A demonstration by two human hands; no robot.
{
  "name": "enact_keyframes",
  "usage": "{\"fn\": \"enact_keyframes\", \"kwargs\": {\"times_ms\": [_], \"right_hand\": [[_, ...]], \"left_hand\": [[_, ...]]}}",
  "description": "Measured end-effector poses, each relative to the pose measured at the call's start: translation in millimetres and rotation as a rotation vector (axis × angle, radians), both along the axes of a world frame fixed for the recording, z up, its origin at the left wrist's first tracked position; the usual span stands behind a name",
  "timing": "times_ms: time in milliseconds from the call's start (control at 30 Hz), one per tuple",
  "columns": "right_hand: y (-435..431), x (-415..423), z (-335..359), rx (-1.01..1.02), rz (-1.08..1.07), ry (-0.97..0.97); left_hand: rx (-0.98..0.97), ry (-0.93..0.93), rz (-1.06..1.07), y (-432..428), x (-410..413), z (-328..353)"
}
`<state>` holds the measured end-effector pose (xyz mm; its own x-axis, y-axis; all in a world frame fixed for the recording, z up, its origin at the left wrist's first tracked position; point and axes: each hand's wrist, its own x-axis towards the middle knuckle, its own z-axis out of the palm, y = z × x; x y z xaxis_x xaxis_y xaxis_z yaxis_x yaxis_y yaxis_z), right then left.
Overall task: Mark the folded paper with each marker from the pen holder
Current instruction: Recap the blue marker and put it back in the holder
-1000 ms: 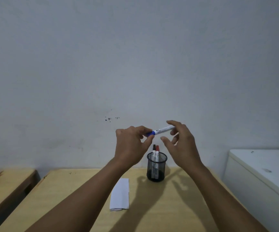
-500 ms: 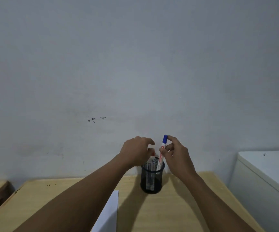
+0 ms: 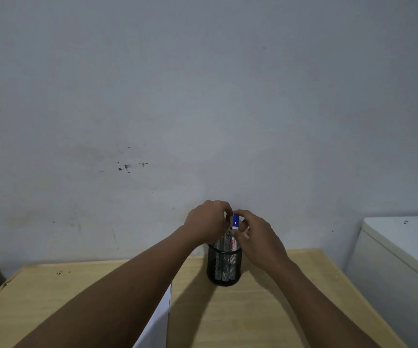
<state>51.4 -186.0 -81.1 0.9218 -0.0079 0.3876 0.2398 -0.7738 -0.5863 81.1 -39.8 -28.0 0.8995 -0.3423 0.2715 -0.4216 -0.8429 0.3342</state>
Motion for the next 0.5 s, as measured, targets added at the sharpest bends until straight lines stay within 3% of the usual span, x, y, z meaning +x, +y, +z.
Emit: {"fn": "enact_keyframes", "kwargs": {"times_ms": [300, 500], "right_hand": [[6, -11, 10, -0.022, 0.027, 0.006], [12, -34, 39, 0.168, 0.026, -0.061]], "left_hand": [[-0.131, -0.018, 0.001, 9, -14, 5], [-0.357, 0.02, 0.014, 20, -33, 31]]}}
